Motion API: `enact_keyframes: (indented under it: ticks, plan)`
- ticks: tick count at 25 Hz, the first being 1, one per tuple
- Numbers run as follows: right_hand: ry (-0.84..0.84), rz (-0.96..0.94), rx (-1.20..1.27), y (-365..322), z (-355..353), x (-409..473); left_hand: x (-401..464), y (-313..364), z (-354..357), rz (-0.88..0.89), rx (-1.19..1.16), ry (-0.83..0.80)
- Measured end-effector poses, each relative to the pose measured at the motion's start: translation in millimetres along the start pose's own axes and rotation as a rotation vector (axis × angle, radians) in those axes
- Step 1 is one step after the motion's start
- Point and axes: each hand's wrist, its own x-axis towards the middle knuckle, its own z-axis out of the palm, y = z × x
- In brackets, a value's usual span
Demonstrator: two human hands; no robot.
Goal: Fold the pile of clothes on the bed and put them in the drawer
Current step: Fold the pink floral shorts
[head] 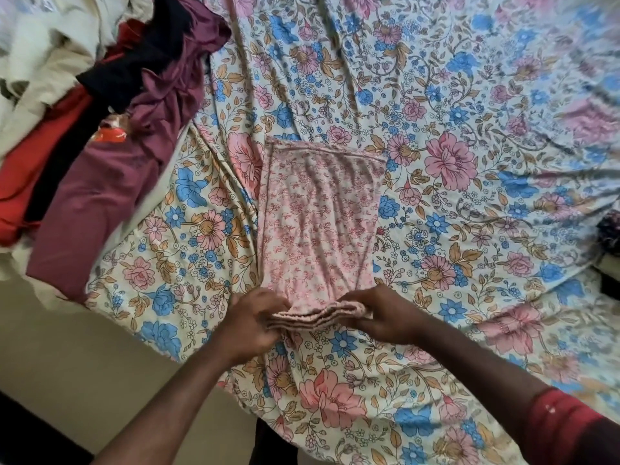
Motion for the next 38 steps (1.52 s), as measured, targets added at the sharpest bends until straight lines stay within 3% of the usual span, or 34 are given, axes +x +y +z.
enact_keyframes:
  ticks: [3,6,9,13,18,21,23,25,26,28,30,32,35,38]
  plan:
    - [0.216,0.096,0.376,-5.6,-26.2,16.0,23.4,28.8,-47.3,-0.103,-0.416,-0.111]
    - [0.405,0.247,0.689,8.0,-41.9,38.8,75.2,45.1,-71.9,-0.199,-0.742,-0.018]
    - [0.555,0.401,0.839,22.6,-32.5,43.9,105.3,43.5,-49.9,-0.372,-0.667,0.187]
    - [0.729,0.368,0.826,27.1,-17.4,37.3,101.8,35.1,-14.6,-0.405,-0.554,0.409]
    - [0.752,0.294,0.910,22.5,-16.0,39.5,96.8,21.8,-22.2,-0.361,-0.821,0.507]
    - [0.796,0.379,0.737,20.9,-16.6,47.3,94.3,19.3,-22.6,-0.306,-0.532,0.540]
    - [0.928,0.425,0.371,26.4,-9.2,46.0,86.8,15.6,-18.9,-0.157,-0.119,0.608]
    - [1.030,0.312,-0.005,35.4,-1.7,38.8,77.3,4.4,-10.3,0.081,0.324,0.521]
    - [1.003,0.219,-0.177,40.1,0.6,34.7,73.8,-3.9,-6.1,0.185,0.479,0.416]
    - [0.762,0.117,-0.414,44.8,2.0,32.0,72.4,-17.5,-3.9,0.281,0.655,0.239]
    - [0.418,0.192,-0.583,49.9,-0.8,37.1,80.3,-25.9,-10.4,0.265,0.728,0.192]
    - [0.205,0.284,-0.683,55.7,-3.6,44.6,87.4,-26.8,-18.7,0.213,0.749,0.193]
    - [0.165,0.281,-0.672,58.7,-5.5,46.4,90.0,-15.3,-21.9,0.124,0.749,0.258]
    - [0.187,0.272,-0.606,52.5,-11.6,37.4,86.2,-1.8,-30.4,0.166,0.603,0.340]
